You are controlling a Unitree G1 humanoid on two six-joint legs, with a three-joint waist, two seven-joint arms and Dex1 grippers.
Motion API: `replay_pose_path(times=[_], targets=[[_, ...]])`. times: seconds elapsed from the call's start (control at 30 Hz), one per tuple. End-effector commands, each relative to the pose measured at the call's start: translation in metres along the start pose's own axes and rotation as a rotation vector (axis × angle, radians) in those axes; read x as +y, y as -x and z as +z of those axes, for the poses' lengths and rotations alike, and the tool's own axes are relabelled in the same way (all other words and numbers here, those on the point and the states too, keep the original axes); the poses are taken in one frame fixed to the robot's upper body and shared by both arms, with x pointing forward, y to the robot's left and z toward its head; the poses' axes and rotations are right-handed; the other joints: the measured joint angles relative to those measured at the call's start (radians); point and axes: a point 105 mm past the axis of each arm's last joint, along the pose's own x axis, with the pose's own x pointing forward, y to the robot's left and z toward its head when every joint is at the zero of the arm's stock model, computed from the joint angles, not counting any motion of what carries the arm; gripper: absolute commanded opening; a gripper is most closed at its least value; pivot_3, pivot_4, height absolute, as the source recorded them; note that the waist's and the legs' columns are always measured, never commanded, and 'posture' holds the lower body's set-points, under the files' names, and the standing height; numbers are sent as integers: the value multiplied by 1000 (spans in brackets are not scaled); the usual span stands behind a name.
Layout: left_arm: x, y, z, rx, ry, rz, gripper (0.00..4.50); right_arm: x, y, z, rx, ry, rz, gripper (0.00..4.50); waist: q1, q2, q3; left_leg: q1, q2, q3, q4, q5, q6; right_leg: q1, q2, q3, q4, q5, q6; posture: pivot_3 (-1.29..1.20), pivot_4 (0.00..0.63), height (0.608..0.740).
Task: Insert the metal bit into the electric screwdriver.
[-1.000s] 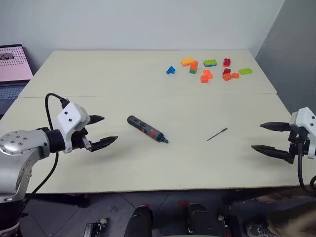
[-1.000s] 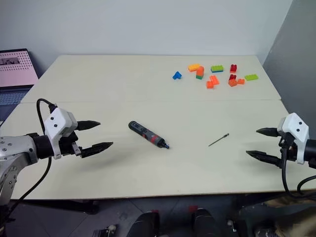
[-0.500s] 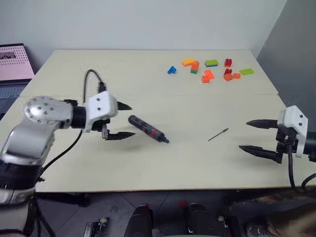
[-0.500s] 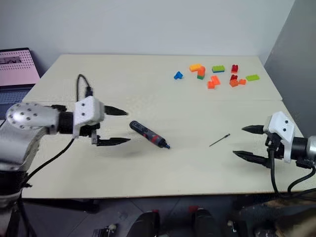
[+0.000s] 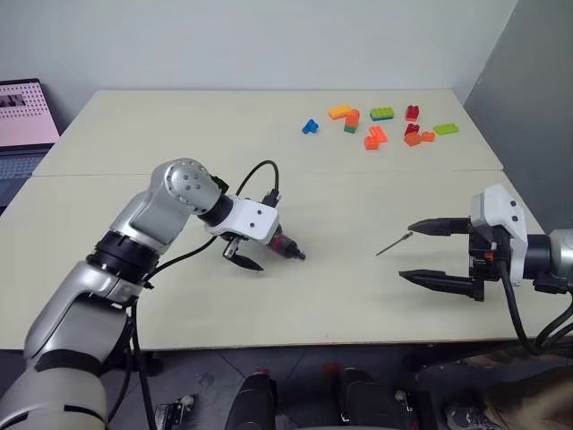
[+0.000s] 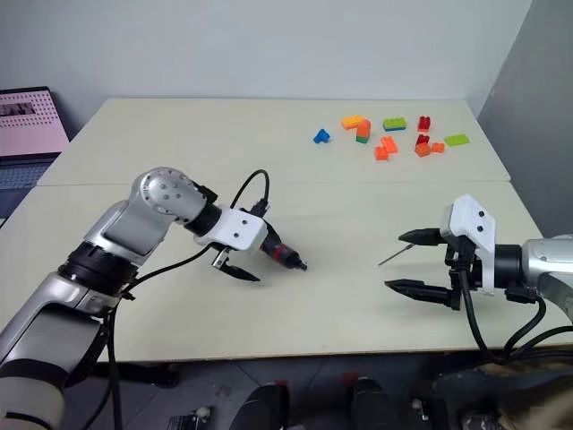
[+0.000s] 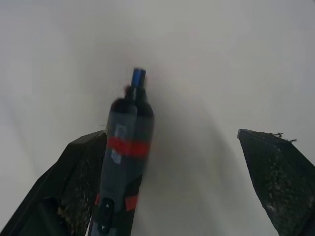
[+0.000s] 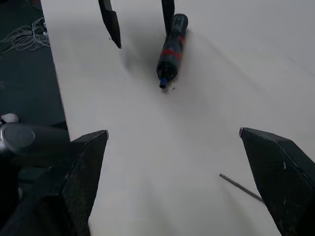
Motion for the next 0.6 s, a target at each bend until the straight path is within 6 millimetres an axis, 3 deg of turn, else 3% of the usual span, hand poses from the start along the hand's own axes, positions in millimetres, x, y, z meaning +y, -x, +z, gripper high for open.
replay_pose_path(times=[0.03, 0.6], targets=[[10, -7, 0, 48, -63, -30, 4407, 11, -5, 12, -47, 36, 37, 4500, 0, 0, 0, 0, 0, 0, 0, 0, 0, 0, 0, 0, 0, 0, 0, 0, 150, 740], [40, -45, 1, 97, -93, -50, 4407, 22, -11, 15, -68, 39, 62, 4500, -1, 0, 0, 0, 0, -1, 0, 0, 0, 0, 0, 0, 0, 0, 0, 0, 150, 740]])
